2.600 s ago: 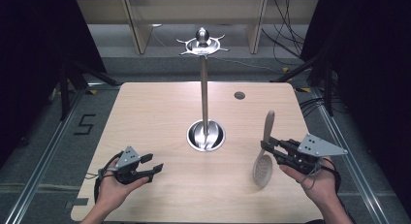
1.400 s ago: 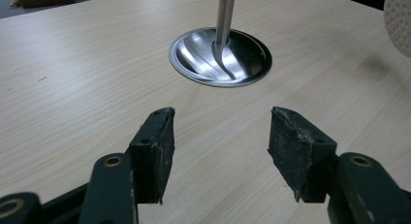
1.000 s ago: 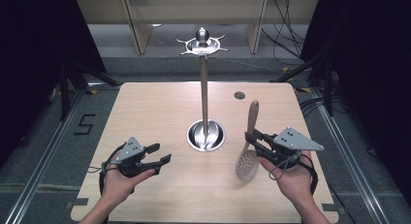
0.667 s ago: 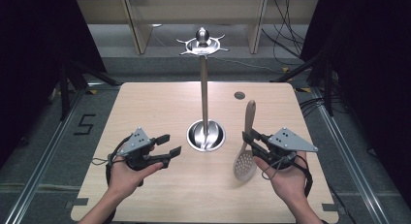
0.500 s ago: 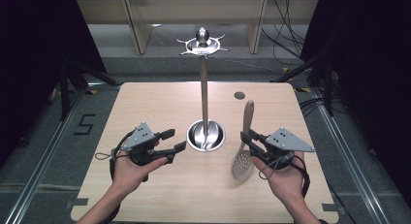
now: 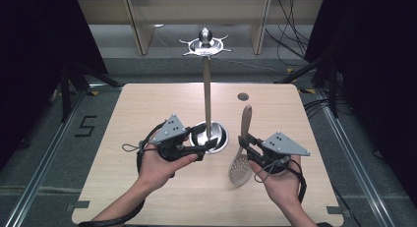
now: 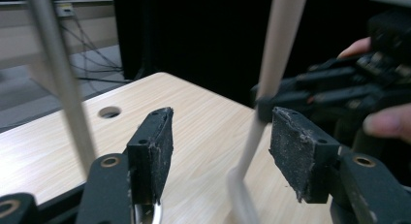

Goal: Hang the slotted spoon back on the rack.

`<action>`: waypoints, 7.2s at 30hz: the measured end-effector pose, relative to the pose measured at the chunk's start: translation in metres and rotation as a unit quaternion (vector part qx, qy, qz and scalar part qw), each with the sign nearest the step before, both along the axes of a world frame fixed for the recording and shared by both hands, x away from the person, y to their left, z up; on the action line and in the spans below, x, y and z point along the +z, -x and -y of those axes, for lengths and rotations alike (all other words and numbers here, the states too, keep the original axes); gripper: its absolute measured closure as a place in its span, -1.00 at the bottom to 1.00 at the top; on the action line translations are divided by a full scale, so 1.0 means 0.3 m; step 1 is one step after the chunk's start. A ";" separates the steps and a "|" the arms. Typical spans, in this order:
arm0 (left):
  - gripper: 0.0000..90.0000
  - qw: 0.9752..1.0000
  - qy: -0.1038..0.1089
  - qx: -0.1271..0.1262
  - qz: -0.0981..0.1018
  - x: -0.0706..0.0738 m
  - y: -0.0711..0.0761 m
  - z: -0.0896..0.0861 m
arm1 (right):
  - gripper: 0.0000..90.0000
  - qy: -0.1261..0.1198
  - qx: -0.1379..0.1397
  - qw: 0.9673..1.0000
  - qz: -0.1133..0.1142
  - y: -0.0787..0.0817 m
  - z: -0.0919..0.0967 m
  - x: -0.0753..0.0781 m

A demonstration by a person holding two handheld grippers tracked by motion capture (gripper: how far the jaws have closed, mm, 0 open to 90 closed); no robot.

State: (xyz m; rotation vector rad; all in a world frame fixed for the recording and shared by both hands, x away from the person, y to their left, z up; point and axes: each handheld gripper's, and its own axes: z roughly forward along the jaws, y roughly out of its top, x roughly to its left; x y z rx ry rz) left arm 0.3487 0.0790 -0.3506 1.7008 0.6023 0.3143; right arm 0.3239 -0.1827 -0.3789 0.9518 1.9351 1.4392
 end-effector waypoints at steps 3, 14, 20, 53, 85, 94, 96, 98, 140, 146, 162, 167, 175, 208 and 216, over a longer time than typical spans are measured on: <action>-0.05 1.000 -0.001 -0.007 0.000 0.017 -0.002 0.036 | 0.68 0.003 0.001 1.000 0.001 0.003 -0.009 -0.003; 0.09 1.000 0.003 -0.026 -0.002 0.042 -0.025 0.158 | 0.68 0.002 0.001 1.000 -0.003 0.008 -0.018 0.000; 0.19 0.999 0.008 -0.030 -0.011 0.043 -0.040 0.185 | 0.68 0.005 -0.003 1.000 0.001 0.010 -0.024 -0.002; 0.66 0.999 -0.012 -0.040 0.025 0.116 -0.072 0.071 | 0.00 0.088 0.016 0.996 0.028 0.075 0.024 0.002; 0.65 0.998 -0.016 -0.052 0.027 0.201 -0.158 -0.048 | 0.02 0.051 -0.023 0.997 -0.055 0.049 0.148 -0.124; 0.65 0.998 -0.015 -0.059 0.022 0.222 -0.181 -0.046 | 0.02 0.055 -0.017 0.997 -0.055 0.042 0.154 -0.135; 0.66 0.998 -0.016 -0.060 0.021 0.227 -0.185 -0.045 | 0.02 0.056 -0.018 0.997 -0.053 0.041 0.154 -0.134; 0.65 0.998 -0.016 -0.060 0.018 0.230 -0.189 -0.044 | 0.02 0.053 -0.018 0.997 -0.056 0.042 0.154 -0.133; 0.65 0.998 -0.011 -0.061 0.020 0.309 -0.231 -0.041 | 0.01 0.050 -0.017 0.997 -0.061 0.043 0.152 -0.138; 0.65 0.998 -0.008 -0.062 0.015 0.314 -0.239 -0.037 | 0.01 0.052 -0.018 0.997 -0.052 0.041 0.154 -0.139; 0.65 0.998 -0.003 -0.061 0.009 0.331 -0.258 -0.034 | 0.01 0.035 -0.026 0.997 -0.067 0.048 0.143 -0.143; 0.65 0.998 -0.001 -0.061 0.006 0.331 -0.265 -0.034 | 0.01 0.035 -0.025 0.997 -0.067 0.048 0.144 -0.142; 0.65 0.998 0.001 -0.060 0.003 0.332 -0.273 -0.036 | 0.01 0.041 -0.019 0.996 -0.075 0.049 0.148 -0.139; 0.64 0.998 0.029 -0.062 -0.019 0.317 -0.305 -0.051 | 0.01 0.040 -0.020 0.996 -0.072 0.044 0.148 -0.147; 0.64 0.997 0.036 -0.059 -0.025 0.307 -0.312 -0.057 | 0.01 0.048 -0.019 0.996 -0.066 0.040 0.150 -0.149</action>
